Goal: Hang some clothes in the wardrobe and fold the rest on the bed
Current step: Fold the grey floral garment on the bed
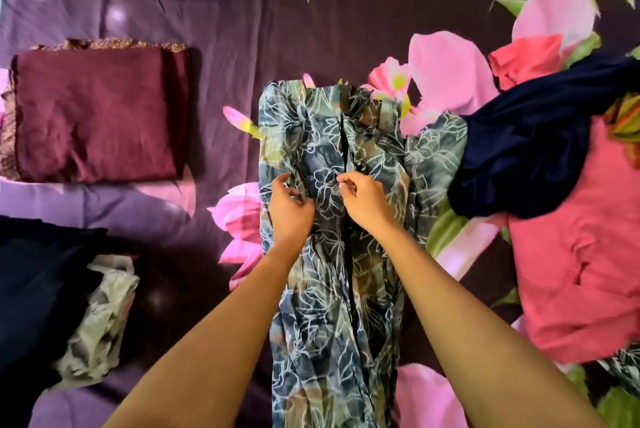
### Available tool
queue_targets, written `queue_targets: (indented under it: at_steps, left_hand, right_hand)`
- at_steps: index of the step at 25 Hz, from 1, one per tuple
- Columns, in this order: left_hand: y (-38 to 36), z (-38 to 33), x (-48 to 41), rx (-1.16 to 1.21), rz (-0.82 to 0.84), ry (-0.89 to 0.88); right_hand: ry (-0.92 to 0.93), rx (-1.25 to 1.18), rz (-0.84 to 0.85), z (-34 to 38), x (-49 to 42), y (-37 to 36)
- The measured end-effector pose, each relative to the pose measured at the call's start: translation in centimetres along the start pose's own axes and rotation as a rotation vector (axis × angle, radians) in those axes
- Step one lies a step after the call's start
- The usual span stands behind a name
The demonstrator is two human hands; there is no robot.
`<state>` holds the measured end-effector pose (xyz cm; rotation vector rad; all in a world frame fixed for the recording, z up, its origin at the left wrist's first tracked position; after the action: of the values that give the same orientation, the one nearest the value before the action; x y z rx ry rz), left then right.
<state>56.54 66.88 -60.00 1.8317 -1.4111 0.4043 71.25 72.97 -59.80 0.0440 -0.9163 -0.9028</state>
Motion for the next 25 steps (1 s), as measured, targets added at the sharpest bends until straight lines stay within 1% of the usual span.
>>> queue_targets:
  at_steps: [3,5,7,9,11,13,14,16,17,19,21,23,25]
  left_hand:
    - [0.2,-0.6,-0.7,0.048,-0.025,-0.014]
    - [0.2,-0.6,-1.0,0.142,-0.043,0.027]
    - [0.1,-0.1,-1.2,0.313,-0.05,0.081]
    - [0.0,-0.1,-1.1,0.415,-0.033,0.056]
    - [-0.1,-0.3,-0.8,0.472,-0.004,0.026]
    - [0.0,-0.4,-0.3,0.505,-0.004,0.004]
    - [0.2,-0.6,-0.2,0.516,-0.006,-0.007]
    - [0.3,-0.9,0.0,0.52,0.017,-0.041]
    - [0.3,-1.1,0.0,0.512,0.038,-0.068]
    - [0.2,-1.4,-0.1,0.486,0.07,-0.114]
    - [0.3,-1.9,0.3,0.437,0.068,-0.161]
    - [0.5,-2.4,0.8,0.277,0.038,-0.223]
    - [-0.2,-2.7,1.2,-0.043,0.061,-0.243]
  right_hand:
    - [-0.063,0.068,0.026,-0.6,-1.0,-0.1]
    - [0.003,0.092,-0.053,0.2,-1.3,0.4]
    - [0.075,0.026,-0.128,1.2,-1.5,1.0]
    - [0.042,-0.084,-0.086,1.4,-2.3,0.4]
    - [-0.079,-0.235,0.004,0.9,-3.4,-1.1]
    - [-0.199,-0.524,0.105,0.4,-3.9,-2.8]
    - [-0.226,-0.681,0.147,0.7,-3.8,-3.4]
    - [-0.203,-0.914,0.167,1.7,-3.7,-3.7]
    - [-0.147,-0.939,0.149,2.4,-3.8,-3.3]
    - [-0.003,-0.815,0.033,3.8,-3.8,-1.4]
    - [0.088,-0.698,-0.157,4.1,-3.5,0.8]
    - [0.057,-0.585,-0.329,3.1,-3.1,2.1]
    - [-0.065,-0.407,-0.42,1.7,-2.4,2.4]
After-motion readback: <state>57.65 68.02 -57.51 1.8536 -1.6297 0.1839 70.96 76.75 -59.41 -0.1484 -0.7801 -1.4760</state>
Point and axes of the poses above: each hand's wrist, its own x-axis away from the middle knuckle, its own y-axis out of the back of the hand, z = x × y, the point moved 8 cm from there along -x, towards the middle knuckle, and after that the axes turned 10 degrees about z, right-handed, at the moved point
